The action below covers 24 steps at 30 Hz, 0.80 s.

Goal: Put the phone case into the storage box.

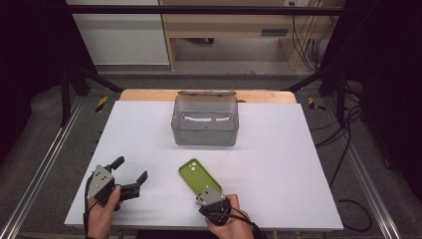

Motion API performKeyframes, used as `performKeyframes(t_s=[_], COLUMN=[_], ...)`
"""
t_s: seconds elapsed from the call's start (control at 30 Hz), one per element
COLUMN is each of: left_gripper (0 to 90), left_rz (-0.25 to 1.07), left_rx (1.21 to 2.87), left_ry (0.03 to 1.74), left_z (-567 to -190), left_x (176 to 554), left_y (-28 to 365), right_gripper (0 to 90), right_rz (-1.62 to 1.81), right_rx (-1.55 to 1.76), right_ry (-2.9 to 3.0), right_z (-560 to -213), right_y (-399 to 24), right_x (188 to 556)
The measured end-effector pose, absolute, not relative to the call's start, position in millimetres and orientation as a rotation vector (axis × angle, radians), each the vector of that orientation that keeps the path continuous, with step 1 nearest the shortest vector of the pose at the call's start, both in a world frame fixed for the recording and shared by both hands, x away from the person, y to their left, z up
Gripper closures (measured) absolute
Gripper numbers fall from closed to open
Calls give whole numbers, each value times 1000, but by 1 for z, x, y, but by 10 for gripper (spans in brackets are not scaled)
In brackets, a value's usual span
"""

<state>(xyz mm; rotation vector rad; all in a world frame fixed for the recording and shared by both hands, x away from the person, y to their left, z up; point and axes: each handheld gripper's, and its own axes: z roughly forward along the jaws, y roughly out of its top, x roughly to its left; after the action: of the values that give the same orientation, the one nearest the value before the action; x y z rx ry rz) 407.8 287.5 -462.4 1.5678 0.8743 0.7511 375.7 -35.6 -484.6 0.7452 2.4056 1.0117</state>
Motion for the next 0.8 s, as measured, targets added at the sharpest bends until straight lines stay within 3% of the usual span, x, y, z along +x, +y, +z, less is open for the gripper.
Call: performKeyframes(t_s=[0.4,0.8], left_gripper=[23,20], left_rz=[724,668], left_rx=[1575,1512], left_ry=[855,825], left_z=[-461,-455], left_x=[405,398], left_y=[284,277], right_gripper=[879,879], right_rz=[1229,1437], right_rx=[933,893], right_ry=[2398,2292], right_z=[-490,-482], right_y=[-49,-54], right_x=[382,379])
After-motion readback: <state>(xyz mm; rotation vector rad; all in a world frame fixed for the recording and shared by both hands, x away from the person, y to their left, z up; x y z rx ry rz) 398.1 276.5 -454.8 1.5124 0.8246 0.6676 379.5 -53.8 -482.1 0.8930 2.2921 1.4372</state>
